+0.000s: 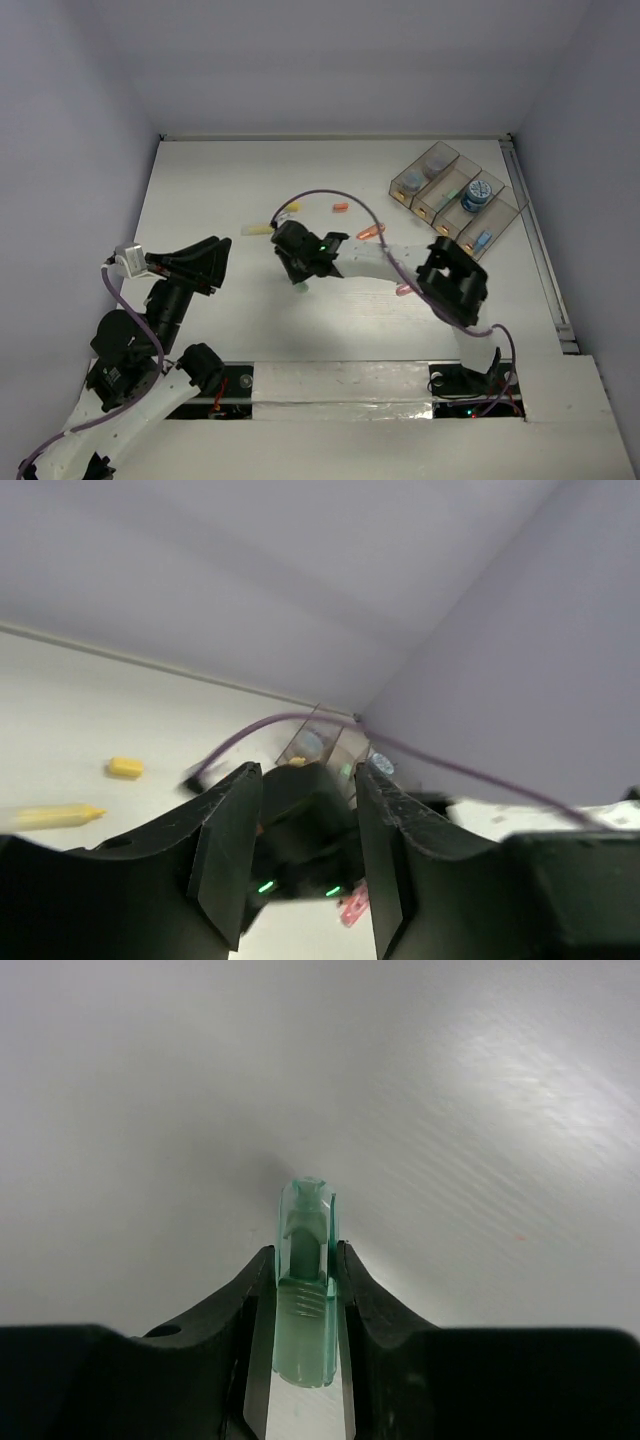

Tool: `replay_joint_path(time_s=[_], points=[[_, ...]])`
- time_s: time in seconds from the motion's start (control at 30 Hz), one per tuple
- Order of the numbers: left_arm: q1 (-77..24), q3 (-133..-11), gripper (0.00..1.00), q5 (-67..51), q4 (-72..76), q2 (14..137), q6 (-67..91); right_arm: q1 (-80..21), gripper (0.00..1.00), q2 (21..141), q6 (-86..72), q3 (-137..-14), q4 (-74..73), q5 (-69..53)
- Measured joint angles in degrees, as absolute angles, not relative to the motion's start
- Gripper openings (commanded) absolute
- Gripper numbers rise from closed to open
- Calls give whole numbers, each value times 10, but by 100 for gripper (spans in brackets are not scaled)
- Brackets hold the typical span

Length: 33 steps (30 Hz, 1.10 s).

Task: Sort the stationery into containers
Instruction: Pick up the pen from the center of the board, then place the pen in the storage box.

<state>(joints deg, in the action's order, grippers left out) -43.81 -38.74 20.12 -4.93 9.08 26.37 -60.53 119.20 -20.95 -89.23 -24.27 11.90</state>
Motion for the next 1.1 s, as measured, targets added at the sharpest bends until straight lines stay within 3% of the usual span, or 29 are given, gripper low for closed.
replay_joint_path(time_s=[0.1,0.13,0.33,0.5,0.7,1.1], points=[[-438,-388,39,204,-70,88,253,-563,12,1081,-222,-797,-206,136],[-438,-388,50,204,-76,88,251,-540,12,1041,-228,-766,-194,143],[-438,-388,62,183,-86,89,238,-275,10,740,-275,-576,-82,180],[-438,-388,69,142,-86,92,231,-96,8,595,-303,-482,-60,192],[-437,-388,73,98,-85,93,228,25,9,597,-307,-462,-64,187],[-430,-388,74,64,-84,86,225,112,15,726,-287,-462,-60,187]])
